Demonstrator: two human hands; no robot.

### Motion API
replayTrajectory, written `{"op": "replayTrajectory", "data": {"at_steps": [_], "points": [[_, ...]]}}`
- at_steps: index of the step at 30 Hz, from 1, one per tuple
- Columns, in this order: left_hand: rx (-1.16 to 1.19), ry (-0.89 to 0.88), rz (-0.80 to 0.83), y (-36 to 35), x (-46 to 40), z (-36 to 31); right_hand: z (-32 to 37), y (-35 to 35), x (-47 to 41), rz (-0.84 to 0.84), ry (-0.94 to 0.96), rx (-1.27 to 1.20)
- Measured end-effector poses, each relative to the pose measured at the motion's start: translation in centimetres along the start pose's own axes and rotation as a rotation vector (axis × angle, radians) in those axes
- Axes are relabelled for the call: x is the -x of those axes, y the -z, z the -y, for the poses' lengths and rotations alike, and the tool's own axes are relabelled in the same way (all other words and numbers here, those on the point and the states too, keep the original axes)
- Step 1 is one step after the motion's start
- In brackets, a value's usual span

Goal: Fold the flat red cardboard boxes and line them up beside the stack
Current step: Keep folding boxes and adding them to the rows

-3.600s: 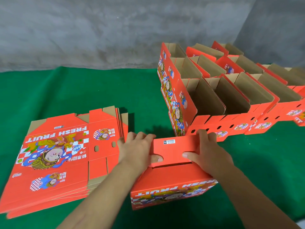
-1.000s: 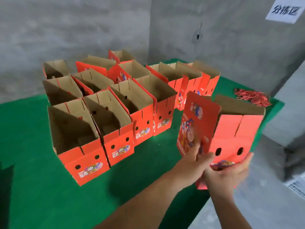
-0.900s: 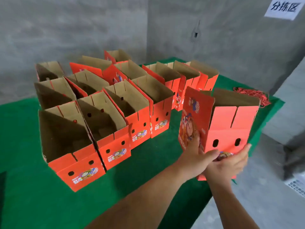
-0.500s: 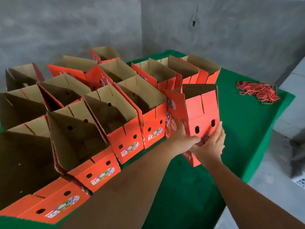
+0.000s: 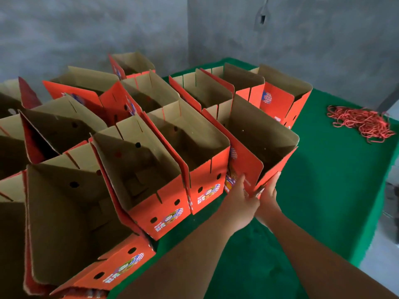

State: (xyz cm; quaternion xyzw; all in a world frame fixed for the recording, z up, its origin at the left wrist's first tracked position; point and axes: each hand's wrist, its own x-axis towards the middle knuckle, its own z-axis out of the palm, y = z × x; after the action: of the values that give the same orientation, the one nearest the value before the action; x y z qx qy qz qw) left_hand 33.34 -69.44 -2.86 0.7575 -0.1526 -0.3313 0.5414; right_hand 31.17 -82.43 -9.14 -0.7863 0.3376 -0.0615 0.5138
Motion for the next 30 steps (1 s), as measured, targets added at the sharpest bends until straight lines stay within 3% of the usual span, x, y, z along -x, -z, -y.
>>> {"op": "replayTrajectory", "data": {"at_steps": [3, 6, 8, 9, 12, 16, 22, 25, 30], "points": [[0.084, 0.006, -0.01, -0.2, -0.1, 1.3, 1.1, -1.8, -2.4, 0.004, -0.167, -0.331], [0.109, -0.022, -0.032, 0.3, -0.1, 2.4, 3.4, -3.3, -3.1, 0.096, -0.106, -0.113], [0.118, -0.013, -0.078, 1.2, -0.2, 2.3, 4.0, -4.6, -4.9, 0.123, -0.096, -0.111], [0.135, -0.001, -0.1, 1.6, -0.2, 2.1, 5.4, -4.5, -5.3, 0.072, -0.158, -0.15], [0.236, 0.08, -0.127, 3.1, -0.4, 1.4, 8.5, -4.5, -4.8, 0.215, -0.342, -0.286], [0.244, 0.109, -0.222, 4.7, -1.0, 1.3, 7.8, -4.9, -3.6, 0.251, -0.173, -0.24], [0.353, 0.136, -0.299, 4.6, 2.1, 2.5, 6.5, -8.1, 4.2, -0.004, -0.205, -0.397], [0.456, 0.12, -0.454, 4.9, 6.4, 3.3, 6.7, -10.7, 9.7, 0.085, -0.184, -0.538], [0.583, 0.142, -0.57, 8.1, 17.2, 6.1, 7.2, -14.7, 20.6, 0.242, -0.087, -0.497]]}}
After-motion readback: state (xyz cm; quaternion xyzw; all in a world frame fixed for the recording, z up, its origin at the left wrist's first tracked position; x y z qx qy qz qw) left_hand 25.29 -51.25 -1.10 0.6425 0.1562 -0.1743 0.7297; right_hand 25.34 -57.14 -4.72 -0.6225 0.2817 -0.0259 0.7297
